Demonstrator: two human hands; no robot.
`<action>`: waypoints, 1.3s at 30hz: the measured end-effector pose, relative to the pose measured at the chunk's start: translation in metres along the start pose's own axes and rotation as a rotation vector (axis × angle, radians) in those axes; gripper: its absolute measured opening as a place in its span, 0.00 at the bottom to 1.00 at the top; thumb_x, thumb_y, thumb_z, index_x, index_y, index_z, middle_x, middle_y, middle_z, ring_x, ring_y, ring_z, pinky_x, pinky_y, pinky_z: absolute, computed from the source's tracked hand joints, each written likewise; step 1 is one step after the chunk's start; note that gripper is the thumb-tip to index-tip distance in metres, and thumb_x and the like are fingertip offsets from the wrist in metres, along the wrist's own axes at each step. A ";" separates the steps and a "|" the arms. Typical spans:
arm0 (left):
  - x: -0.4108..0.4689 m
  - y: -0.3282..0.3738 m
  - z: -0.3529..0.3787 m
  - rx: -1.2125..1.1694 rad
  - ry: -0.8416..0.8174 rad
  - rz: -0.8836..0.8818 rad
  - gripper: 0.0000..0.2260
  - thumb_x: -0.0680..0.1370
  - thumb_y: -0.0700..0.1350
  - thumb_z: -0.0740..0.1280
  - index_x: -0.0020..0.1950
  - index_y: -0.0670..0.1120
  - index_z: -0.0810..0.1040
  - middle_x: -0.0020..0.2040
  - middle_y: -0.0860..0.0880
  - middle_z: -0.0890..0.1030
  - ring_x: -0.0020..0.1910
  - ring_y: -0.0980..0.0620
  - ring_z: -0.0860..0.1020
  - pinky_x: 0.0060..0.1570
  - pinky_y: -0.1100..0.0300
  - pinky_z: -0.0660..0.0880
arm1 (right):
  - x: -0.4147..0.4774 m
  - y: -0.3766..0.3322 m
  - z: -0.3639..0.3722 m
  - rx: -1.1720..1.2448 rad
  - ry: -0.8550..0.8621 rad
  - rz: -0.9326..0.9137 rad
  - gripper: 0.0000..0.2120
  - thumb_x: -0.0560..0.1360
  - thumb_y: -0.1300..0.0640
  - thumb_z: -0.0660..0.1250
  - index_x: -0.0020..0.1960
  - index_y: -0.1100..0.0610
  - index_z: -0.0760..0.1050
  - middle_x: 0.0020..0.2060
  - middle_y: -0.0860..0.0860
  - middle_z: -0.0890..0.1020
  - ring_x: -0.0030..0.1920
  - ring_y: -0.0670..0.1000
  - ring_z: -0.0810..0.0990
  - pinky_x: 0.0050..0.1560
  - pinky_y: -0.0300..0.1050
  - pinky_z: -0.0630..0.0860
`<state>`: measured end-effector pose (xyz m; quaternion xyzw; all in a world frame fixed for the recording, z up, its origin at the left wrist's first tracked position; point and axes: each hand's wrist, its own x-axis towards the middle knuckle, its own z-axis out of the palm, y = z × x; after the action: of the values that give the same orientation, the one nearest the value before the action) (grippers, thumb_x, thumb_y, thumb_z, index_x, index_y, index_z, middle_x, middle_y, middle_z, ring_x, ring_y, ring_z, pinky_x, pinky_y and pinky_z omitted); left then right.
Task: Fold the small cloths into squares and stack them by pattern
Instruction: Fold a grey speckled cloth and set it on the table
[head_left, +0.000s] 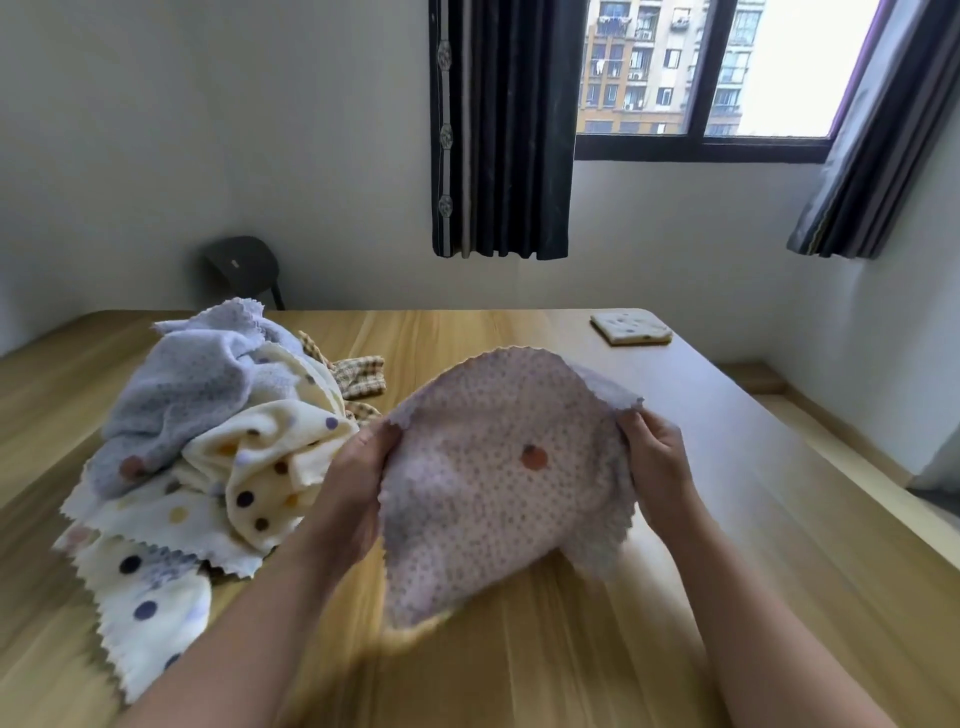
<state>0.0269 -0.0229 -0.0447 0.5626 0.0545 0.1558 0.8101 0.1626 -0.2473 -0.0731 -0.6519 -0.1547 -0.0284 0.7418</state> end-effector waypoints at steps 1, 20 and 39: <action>0.007 -0.001 -0.002 -0.009 0.044 -0.037 0.14 0.84 0.43 0.55 0.55 0.40 0.79 0.44 0.44 0.85 0.42 0.50 0.83 0.35 0.62 0.79 | 0.001 0.002 0.000 -0.043 0.004 0.052 0.13 0.81 0.56 0.60 0.44 0.54 0.82 0.40 0.50 0.84 0.42 0.49 0.81 0.42 0.44 0.78; 0.021 -0.057 -0.017 1.470 -0.078 0.556 0.18 0.77 0.55 0.52 0.41 0.49 0.78 0.31 0.56 0.76 0.30 0.55 0.74 0.48 0.57 0.70 | -0.003 0.031 0.012 -1.118 -0.255 -0.136 0.14 0.78 0.58 0.60 0.60 0.51 0.79 0.60 0.47 0.80 0.62 0.52 0.74 0.61 0.48 0.70; 0.023 -0.055 -0.024 1.671 -0.431 0.075 0.26 0.80 0.51 0.49 0.78 0.61 0.49 0.78 0.59 0.45 0.76 0.64 0.42 0.73 0.51 0.33 | 0.025 0.029 0.026 -1.397 -0.145 0.089 0.31 0.79 0.50 0.54 0.78 0.44 0.43 0.79 0.50 0.44 0.69 0.58 0.67 0.52 0.48 0.71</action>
<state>0.0527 -0.0116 -0.1025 0.9926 -0.0224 -0.0188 0.1176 0.1884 -0.2136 -0.0916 -0.9817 -0.1227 -0.0474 0.1380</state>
